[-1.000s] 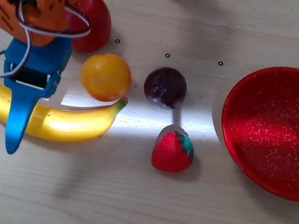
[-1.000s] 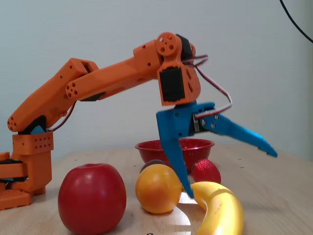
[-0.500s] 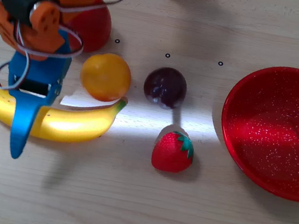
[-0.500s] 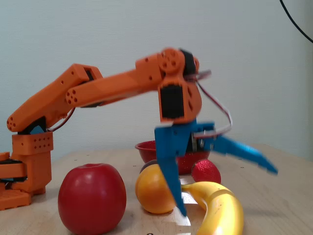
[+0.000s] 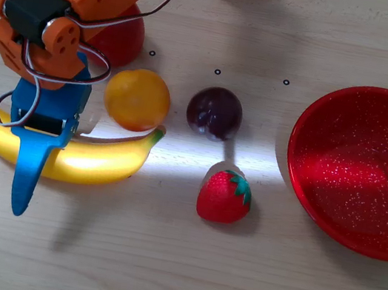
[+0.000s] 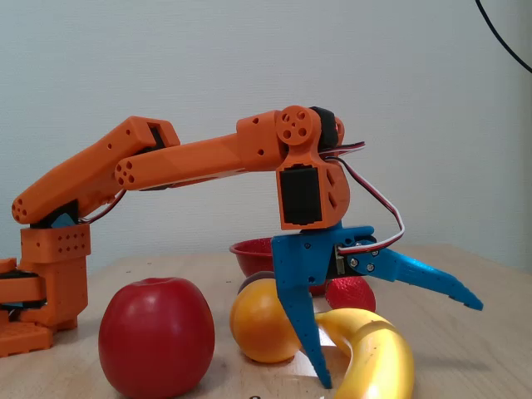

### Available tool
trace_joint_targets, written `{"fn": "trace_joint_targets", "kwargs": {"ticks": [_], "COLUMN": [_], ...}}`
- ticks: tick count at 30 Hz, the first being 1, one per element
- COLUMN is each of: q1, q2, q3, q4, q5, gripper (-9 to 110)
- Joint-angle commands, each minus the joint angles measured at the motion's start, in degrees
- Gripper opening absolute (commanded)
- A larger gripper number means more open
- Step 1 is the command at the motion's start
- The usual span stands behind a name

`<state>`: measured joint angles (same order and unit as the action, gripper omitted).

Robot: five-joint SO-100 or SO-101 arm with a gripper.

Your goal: Put the banana in the red bowl.

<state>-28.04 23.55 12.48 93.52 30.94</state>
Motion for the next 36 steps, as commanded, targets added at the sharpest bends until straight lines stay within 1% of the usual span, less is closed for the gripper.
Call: {"fn": "trace_joint_targets", "kwargs": {"ticks": [1, 24, 25, 26, 30, 36], "q1": [-2.5, -1.8, -1.7, -1.7, -1.6, -1.5], "q2": [2.9, 1.6, 1.6, 1.6, 1.4, 1.2], "q3": [-4.7, -4.7, -4.7, -4.7, -4.7, -4.6], "q4": [-1.4, 1.6, 1.7, 1.8, 2.1, 3.0], "q5": [1.7, 1.8, 2.0, 2.5, 3.5, 4.8], "gripper": [63, 63, 62, 58, 52, 46]}}
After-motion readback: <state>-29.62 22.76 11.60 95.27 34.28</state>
